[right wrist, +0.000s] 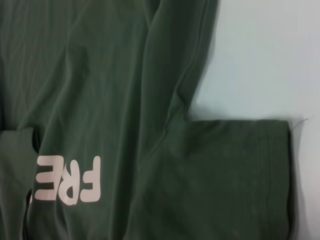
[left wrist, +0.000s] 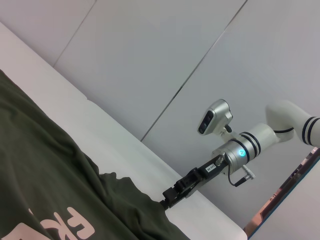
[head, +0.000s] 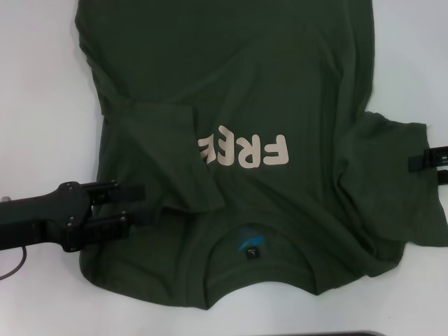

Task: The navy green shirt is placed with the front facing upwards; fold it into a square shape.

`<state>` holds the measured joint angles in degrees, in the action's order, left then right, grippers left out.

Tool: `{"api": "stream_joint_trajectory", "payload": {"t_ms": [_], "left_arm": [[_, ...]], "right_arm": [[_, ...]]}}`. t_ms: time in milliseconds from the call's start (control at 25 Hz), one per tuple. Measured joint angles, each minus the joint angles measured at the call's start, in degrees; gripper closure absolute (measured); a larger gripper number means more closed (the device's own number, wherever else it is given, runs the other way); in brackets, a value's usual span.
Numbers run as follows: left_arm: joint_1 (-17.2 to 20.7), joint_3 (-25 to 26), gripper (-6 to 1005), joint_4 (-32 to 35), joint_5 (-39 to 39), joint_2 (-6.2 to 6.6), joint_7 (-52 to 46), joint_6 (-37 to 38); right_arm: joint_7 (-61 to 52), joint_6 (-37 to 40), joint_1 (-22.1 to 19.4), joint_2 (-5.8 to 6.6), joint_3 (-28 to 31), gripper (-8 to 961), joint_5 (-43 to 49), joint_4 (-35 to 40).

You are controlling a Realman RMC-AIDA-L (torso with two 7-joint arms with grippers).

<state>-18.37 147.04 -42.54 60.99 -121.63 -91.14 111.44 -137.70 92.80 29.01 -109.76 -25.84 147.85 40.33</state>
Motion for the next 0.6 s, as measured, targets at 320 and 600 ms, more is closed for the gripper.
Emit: {"api": "stream_joint_trajectory", "payload": {"t_ms": [320, 600], "left_arm": [[0.00, 0.00, 386, 0.00, 0.00, 0.00, 0.00, 0.00], [0.00, 0.00, 387, 0.00, 0.00, -0.02, 0.00, 0.00]], "right_arm": [[0.38, 0.00, 0.26, 0.00, 0.34, 147, -0.05, -0.10], [0.52, -0.87, 0.30, -0.18, 0.40, 156, -0.11, -0.08]]}}
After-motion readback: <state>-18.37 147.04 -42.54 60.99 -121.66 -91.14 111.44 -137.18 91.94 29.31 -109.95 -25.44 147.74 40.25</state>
